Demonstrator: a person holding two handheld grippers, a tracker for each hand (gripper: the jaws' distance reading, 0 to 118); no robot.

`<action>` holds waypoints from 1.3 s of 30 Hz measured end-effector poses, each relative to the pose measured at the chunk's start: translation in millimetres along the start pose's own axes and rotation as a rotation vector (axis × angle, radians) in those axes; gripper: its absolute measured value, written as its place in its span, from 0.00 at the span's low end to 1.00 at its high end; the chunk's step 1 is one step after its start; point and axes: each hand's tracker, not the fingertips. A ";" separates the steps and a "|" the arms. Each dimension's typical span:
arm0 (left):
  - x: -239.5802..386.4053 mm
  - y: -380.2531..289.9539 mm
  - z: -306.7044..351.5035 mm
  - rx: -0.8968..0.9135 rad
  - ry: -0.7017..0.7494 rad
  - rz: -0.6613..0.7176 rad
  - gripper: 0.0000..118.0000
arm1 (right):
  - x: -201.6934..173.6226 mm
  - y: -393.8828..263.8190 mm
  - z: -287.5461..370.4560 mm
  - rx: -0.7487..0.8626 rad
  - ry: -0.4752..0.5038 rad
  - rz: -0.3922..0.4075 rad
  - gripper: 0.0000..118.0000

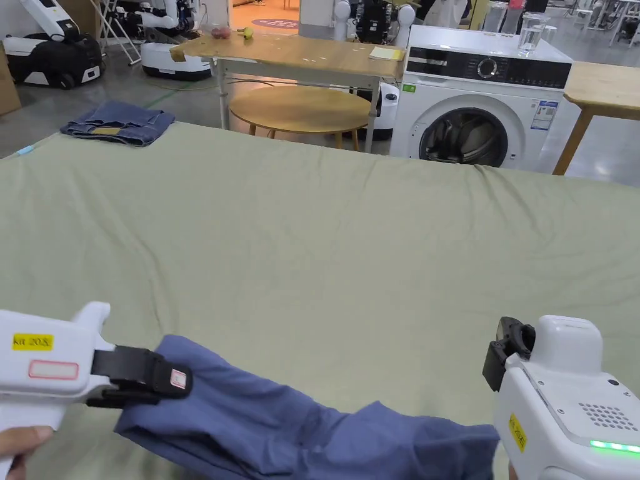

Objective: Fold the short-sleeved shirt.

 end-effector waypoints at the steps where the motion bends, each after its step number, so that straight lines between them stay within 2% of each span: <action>1: 5.9 2.8 8.8 0.012 0.038 0.004 0.06 | 0.2 0.0 -0.4 -0.001 0.003 0.003 0.00; 5: 38.2 8.3 15.5 0.020 0.077 -0.013 0.06 | 0.0 -0.5 -1.0 -0.001 0.010 0.004 0.00; 10: 89.5 10.2 -9.9 -0.046 0.182 -0.135 0.06 | 3.1 -0.3 -1.7 -0.008 0.009 -0.001 0.00; 15: 136.2 5.4 -49.0 -0.114 0.158 -0.201 0.06 | 7.1 0.0 1.1 -0.006 -0.002 0.009 0.00; 22: 181.1 -13.1 -130.8 -0.246 0.081 -0.211 0.06 | 12.8 -3.5 5.6 -0.020 -0.023 0.014 0.00; 26: 196.9 -25.0 -177.6 -0.306 0.059 -0.219 0.06 | 17.0 -5.6 7.8 -0.031 -0.033 0.008 0.00; 30: 196.6 -38.7 -222.7 -0.334 0.143 -0.221 0.06 | 21.6 -7.7 10.0 -0.041 -0.043 0.007 0.00; 33: 187.6 -45.9 -243.5 -0.347 0.150 -0.194 0.06 | 24.4 -8.9 11.3 -0.044 -0.053 0.007 0.00; 34: 187.7 -48.9 -247.2 -0.344 0.147 -0.192 0.08 | 25.3 -9.1 11.4 -0.046 -0.055 0.007 0.00; 36: 181.3 -48.8 -250.3 -0.341 0.142 -0.182 0.21 | 26.8 -9.2 11.5 -0.051 -0.058 0.008 0.00; 38: 176.7 -46.5 -245.8 -0.349 0.026 -0.120 0.27 | 27.8 -9.2 12.0 -0.051 -0.060 0.006 0.00; 39: 177.4 -45.7 -239.5 -0.348 0.009 -0.118 0.36 | 28.3 -8.9 12.3 -0.052 -0.060 0.006 0.00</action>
